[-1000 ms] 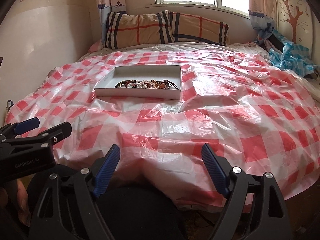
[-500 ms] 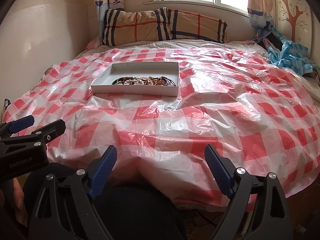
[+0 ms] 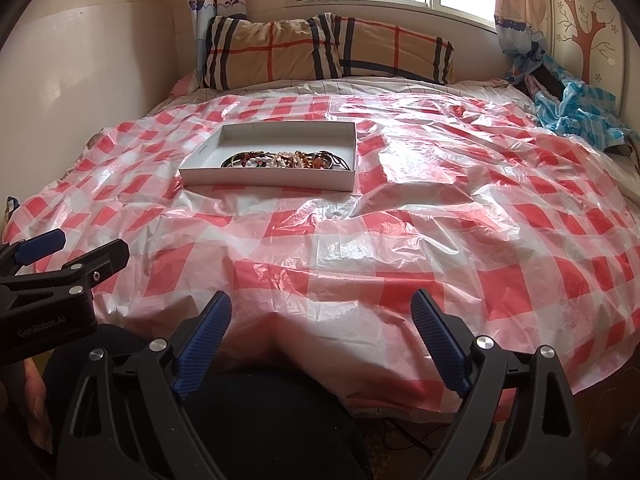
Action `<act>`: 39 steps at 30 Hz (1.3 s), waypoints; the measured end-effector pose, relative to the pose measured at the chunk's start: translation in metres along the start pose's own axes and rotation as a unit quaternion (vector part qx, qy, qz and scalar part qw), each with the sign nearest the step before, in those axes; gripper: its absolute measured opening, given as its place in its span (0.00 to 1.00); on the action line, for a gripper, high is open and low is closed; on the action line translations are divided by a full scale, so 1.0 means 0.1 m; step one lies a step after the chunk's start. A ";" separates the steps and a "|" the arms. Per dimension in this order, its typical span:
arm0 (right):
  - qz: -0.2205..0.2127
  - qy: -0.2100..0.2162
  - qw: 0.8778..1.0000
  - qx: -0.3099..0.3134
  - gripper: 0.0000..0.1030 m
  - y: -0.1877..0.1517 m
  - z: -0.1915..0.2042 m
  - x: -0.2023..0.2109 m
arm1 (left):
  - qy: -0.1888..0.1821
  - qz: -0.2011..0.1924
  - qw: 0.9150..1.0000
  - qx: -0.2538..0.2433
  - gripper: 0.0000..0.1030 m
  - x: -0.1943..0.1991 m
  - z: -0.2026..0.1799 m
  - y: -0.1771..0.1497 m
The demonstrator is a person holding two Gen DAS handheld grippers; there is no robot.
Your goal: Organize jewelry
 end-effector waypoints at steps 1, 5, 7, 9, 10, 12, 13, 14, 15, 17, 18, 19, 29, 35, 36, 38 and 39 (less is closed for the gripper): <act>0.000 0.000 1.000 0.000 0.85 0.00 0.00 0.00 | 0.000 0.000 1.000 0.000 0.93 0.00 0.00 0.00; -0.001 0.000 1.000 0.000 0.85 0.00 0.00 0.00 | 0.001 0.000 1.000 -0.001 0.93 0.00 0.00 0.00; -0.001 0.000 1.000 -0.001 0.85 0.00 -0.01 0.00 | 0.002 0.001 1.000 -0.001 0.93 -0.01 0.01 -0.01; -0.001 0.000 1.000 0.000 0.85 0.00 0.00 0.00 | 0.001 0.000 1.000 -0.001 0.93 -0.01 0.01 0.00; -0.001 0.000 1.000 0.000 0.85 0.00 -0.01 0.00 | 0.002 0.000 1.000 -0.001 0.93 -0.01 0.02 0.00; -0.001 0.000 1.000 0.000 0.85 0.00 -0.01 0.00 | 0.001 0.001 1.000 -0.001 0.93 -0.01 0.02 -0.01; -0.001 0.000 1.000 0.000 0.85 0.00 -0.01 0.00 | 0.001 0.001 1.000 -0.001 0.93 -0.01 0.02 -0.01; -0.001 0.000 1.000 0.000 0.85 0.00 -0.01 0.00 | 0.001 0.001 1.000 -0.001 0.93 -0.01 0.01 0.00; -0.001 0.000 1.000 0.000 0.85 0.00 -0.01 0.00 | 0.001 0.001 1.000 -0.001 0.93 -0.01 0.01 0.00; -0.001 0.000 1.000 0.000 0.86 0.00 -0.01 0.00 | 0.001 0.000 1.000 -0.001 0.93 -0.01 0.01 0.00; -0.001 0.000 1.000 0.000 0.86 0.00 -0.01 0.00 | 0.001 0.000 1.000 -0.001 0.93 -0.01 0.02 -0.01; -0.001 0.000 1.000 0.000 0.86 0.00 -0.01 0.00 | 0.001 0.000 1.000 -0.001 0.93 -0.01 0.02 0.00; -0.001 0.000 1.000 0.000 0.86 0.00 -0.01 0.00 | 0.006 0.001 1.000 -0.004 0.93 -0.01 0.02 -0.01; -0.001 0.000 1.000 0.000 0.86 0.00 -0.01 0.00 | 0.011 0.000 1.000 -0.010 0.93 -0.01 0.02 -0.01; -0.001 0.000 1.000 0.000 0.86 0.00 -0.01 0.00 | 0.011 0.000 1.000 -0.009 0.93 -0.01 0.02 -0.01; -0.001 0.000 1.000 0.000 0.86 0.00 -0.01 0.01 | 0.012 0.001 1.000 -0.009 0.93 -0.01 0.02 -0.01; -0.001 0.000 1.000 0.000 0.86 0.00 -0.01 0.00 | 0.015 0.001 1.000 -0.010 0.93 -0.01 0.02 -0.02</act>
Point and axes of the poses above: each gripper's, at about its wrist camera, not at the fingertips, and x roughly against the way its jaws point, z to its left, y to its top, the point moved 9 cm from there along -x, roughly the way its jaws point, and after that the axes turned 8 degrees about -z, right-handed, at the moved point
